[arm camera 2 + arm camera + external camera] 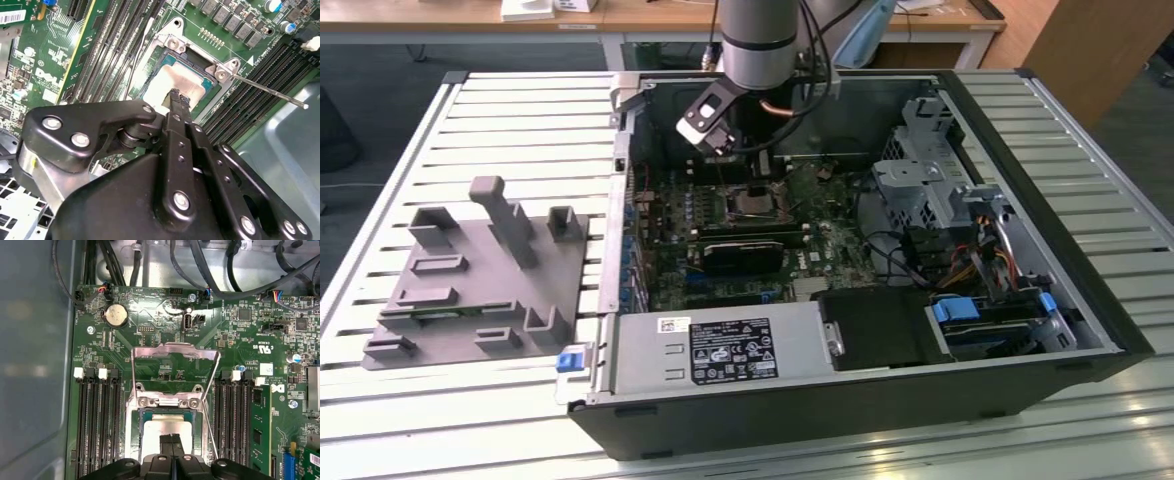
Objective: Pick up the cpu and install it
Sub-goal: 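Place the cpu into insertion slot, then close the cpu cover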
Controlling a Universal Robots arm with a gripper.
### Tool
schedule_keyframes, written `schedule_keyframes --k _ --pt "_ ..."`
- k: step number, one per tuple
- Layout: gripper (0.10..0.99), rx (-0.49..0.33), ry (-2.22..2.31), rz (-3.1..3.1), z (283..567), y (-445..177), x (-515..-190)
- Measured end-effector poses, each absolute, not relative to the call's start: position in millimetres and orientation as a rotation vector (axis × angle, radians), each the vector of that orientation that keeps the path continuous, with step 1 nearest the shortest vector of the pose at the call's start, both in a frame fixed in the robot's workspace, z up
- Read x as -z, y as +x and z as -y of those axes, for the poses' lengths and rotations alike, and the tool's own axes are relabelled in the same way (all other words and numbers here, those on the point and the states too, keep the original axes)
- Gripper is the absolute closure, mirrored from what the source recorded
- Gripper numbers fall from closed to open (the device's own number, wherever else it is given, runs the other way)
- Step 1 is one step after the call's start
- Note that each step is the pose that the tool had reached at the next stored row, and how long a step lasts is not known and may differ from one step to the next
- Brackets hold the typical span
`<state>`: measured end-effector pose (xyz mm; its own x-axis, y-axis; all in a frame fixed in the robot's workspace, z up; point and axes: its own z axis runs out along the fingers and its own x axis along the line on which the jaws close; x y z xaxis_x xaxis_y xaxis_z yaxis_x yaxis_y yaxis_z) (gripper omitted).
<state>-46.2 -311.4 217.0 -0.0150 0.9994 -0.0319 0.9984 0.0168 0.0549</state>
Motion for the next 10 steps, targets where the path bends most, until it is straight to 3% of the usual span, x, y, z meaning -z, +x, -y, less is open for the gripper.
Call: schedule_keyframes --k 10 --pt "0.98 -0.026 2.162 -2.194 311.4 -46.3 -219.0"
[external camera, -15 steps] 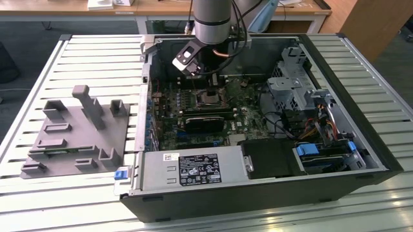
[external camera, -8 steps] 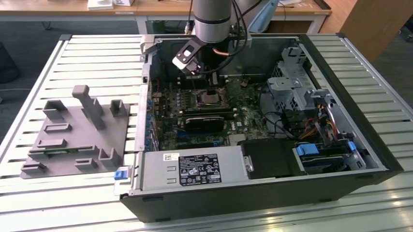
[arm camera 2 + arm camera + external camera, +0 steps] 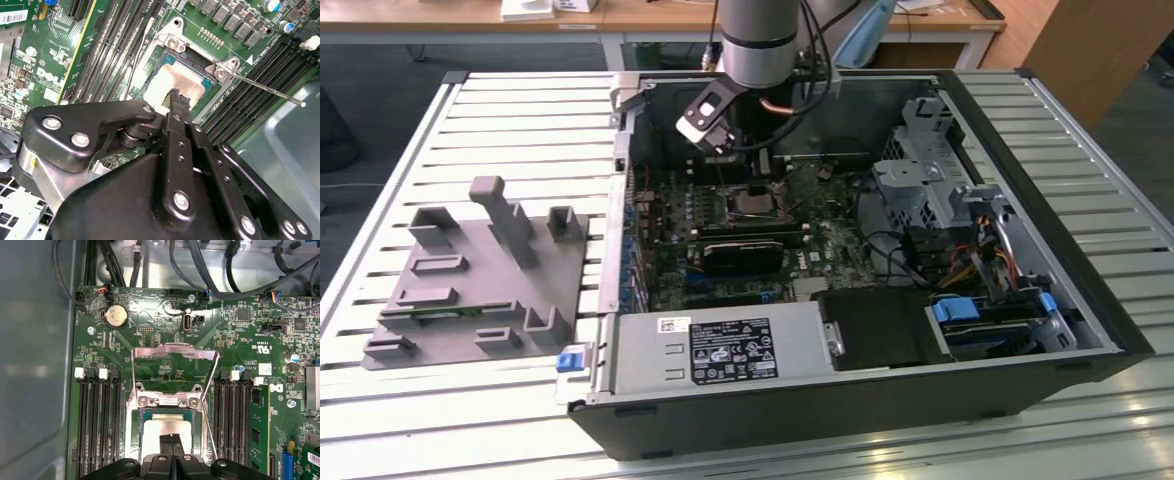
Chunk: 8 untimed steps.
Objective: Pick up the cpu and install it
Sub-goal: 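Close the cpu cover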
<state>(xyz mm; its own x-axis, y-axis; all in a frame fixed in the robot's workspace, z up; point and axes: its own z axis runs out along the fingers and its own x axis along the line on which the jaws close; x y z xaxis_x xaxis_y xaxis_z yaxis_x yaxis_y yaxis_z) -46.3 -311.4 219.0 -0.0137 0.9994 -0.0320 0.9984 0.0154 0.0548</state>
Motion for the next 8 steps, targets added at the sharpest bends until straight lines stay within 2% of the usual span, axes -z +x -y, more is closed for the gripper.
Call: schedule_keyframes --k 8 --pt "0.98 -0.026 2.162 -2.194 311.4 -46.3 -225.9"
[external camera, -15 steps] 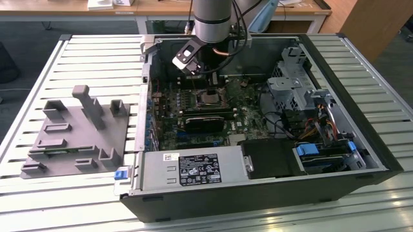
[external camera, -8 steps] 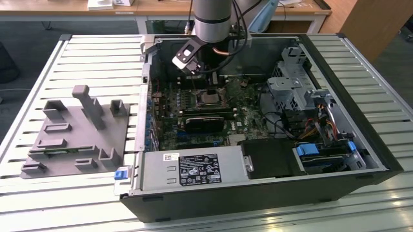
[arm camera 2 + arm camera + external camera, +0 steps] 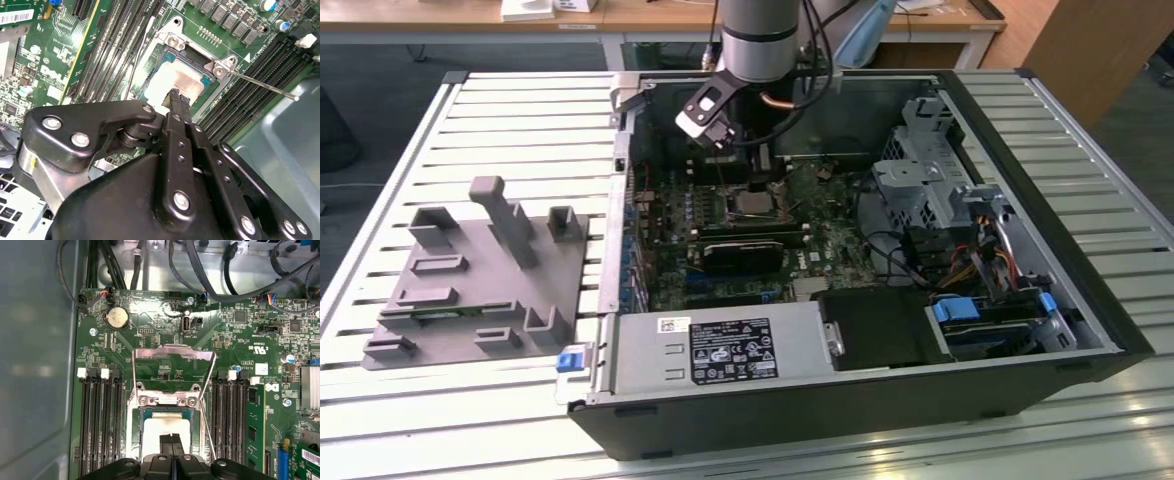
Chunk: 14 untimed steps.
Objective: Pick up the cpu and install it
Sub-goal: 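Close the cpu cover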
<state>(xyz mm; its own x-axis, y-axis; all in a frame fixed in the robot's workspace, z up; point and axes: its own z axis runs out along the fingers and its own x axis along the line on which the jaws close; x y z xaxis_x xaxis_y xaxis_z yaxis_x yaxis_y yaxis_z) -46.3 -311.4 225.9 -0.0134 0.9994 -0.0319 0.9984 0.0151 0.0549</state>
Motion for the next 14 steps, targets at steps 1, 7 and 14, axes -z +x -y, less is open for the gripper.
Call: schedule_keyframes --k 1,7,14 --pt "0.98 -0.026 2.162 -2.194 311.4 -46.3 -227.2" --pt "0.98 -0.026 2.162 -2.194 311.2 -46.5 -234.7" --pt "0.98 -0.026 2.162 -2.194 311.2 -46.7 -263.0"
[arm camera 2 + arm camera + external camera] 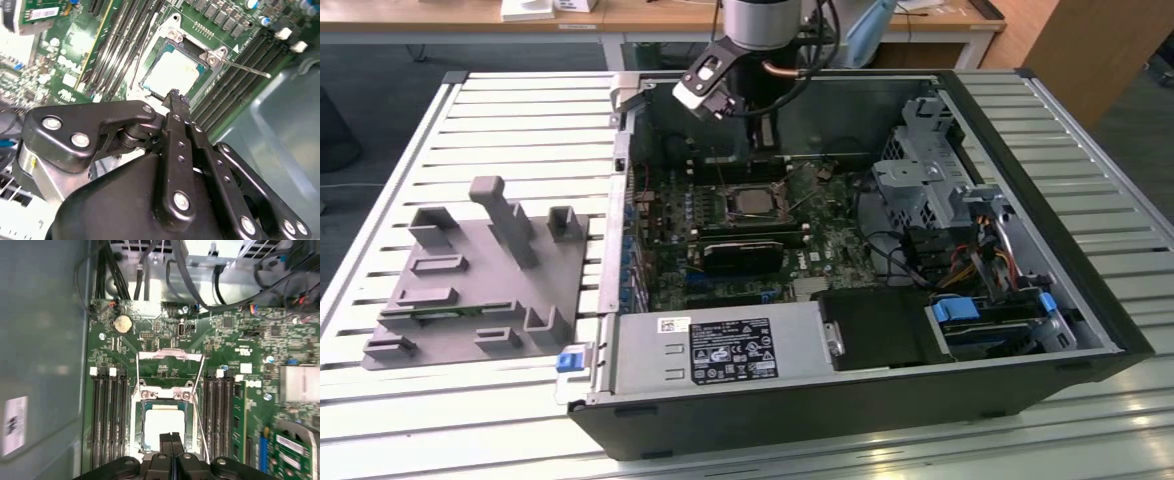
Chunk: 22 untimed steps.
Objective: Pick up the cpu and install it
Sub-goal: 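Close the cpu cover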
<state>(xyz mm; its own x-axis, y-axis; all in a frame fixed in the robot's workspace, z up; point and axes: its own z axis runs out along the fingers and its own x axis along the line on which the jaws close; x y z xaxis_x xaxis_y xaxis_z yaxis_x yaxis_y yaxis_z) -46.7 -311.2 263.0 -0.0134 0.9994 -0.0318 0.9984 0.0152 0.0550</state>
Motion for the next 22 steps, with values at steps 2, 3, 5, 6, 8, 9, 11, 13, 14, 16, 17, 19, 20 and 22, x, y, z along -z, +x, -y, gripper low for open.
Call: schedule_keyframes --k 2,3,5,6,8,9,11,13,14,16,17,19,20,22 --pt "0.98 -0.026 2.162 -2.194 311.2 -46.7 -270.1" --pt "0.98 -0.026 2.162 -2.194 311.4 -46.7 -270.9" --pt "0.98 -0.026 2.163 -2.193 314.2 -46.7 -270.9" --pt "0.98 -0.026 2.162 -2.194 315.9 -46.7 -270.9" --pt "0.98 -0.026 2.162 -2.194 319.7 -46.7 -270.9" --pt "0.98 -0.026 2.162 -2.194 320.9 -46.5 -270.9" --pt "0.98 -0.026 2.162 -2.194 321.5 -43.6 -270.8" --pt "0.98 -0.024 2.163 -2.195 321.6 -36.8 -270.8" --pt "0.98 -0.023 2.164 -2.195 321.6 -33.4 -270.8" --pt "0.98 -0.019 2.165 -2.197 321.3 -25.9 -270.7" --pt "0.98 -0.017 2.166 -2.198 321.1 -22.6 -270.7" --pt "0.98 -0.014 2.168 -2.2 320.5 -15.9 -270.3" --pt "0.98 -0.012 2.168 -2.201 320.1 -12.8 -270.0" --pt "0.98 -0.01 2.169 -2.202 318.0 -8.0 -269.1"
